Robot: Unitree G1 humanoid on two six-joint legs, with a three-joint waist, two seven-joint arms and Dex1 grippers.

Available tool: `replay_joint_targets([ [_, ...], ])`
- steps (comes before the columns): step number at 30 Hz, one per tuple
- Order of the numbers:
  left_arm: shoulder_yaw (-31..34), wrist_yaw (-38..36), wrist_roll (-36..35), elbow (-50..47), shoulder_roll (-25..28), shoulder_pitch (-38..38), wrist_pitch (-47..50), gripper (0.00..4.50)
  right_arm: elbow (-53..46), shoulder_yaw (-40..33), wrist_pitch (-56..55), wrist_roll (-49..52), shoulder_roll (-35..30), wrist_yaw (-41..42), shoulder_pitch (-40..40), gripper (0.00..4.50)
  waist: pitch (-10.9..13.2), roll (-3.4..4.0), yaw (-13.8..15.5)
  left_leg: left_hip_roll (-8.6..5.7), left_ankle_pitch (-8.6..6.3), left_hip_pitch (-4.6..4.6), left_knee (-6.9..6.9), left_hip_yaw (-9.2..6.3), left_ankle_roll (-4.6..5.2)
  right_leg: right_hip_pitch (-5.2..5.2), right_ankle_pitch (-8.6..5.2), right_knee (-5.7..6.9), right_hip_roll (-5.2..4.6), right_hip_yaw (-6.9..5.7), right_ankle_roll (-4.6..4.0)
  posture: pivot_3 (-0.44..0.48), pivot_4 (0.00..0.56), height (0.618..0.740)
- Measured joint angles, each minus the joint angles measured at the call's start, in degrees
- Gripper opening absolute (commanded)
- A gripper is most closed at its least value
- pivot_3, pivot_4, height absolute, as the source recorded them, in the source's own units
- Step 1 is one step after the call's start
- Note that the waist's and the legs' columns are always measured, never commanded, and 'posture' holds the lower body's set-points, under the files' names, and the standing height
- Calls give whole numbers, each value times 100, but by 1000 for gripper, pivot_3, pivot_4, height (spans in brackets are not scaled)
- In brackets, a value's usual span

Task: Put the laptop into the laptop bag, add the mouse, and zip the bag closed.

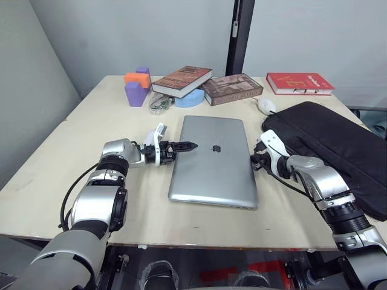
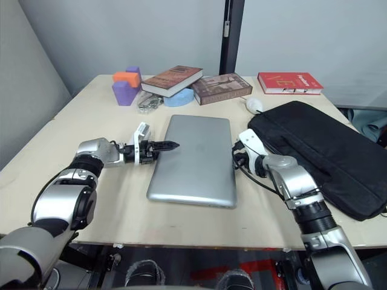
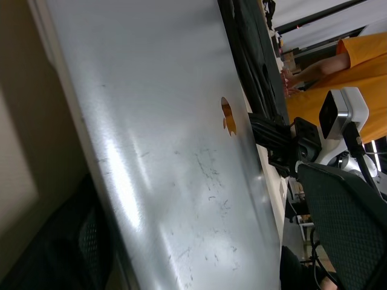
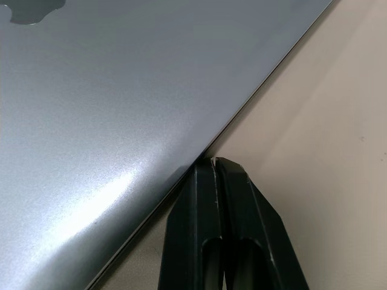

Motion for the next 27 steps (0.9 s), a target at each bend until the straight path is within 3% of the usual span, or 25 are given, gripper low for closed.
replay_joint_targets([
  [7,-26,-42,5,-236,-1,94,161,2323,1,-68,6,-19,106,47,1,0,3,1,-34,4,1,0,-15,3,-2,-1,0,-15,5,-2,0,0,150,725],
  [11,-118,-174,-12,-452,35,163,241,785,1,-77,7,-33,123,53,1,0,3,1,-32,4,1,1,-18,4,-2,-1,1,-18,5,-1,0,0,150,725],
  [12,-112,-243,-75,-455,42,174,299,624,1,-80,7,-36,124,53,1,0,3,1,-28,4,1,1,-18,4,-3,-1,0,-18,5,-1,-1,0,150,725],
  [22,-180,-547,-345,-1149,228,335,673,386,-229,-140,-130,16,-36,316,126,0,12,2,-19,4,3,-16,-31,9,-5,-21,1,-25,7,-2,-1,0,150,725],
  [27,-123,-446,-551,-1482,503,393,1172,374,-1169,-563,66,440,-350,614,198,0,25,2,3,4,12,-38,-43,8,-19,-45,4,-25,10,-3,2,0,150,725],
])
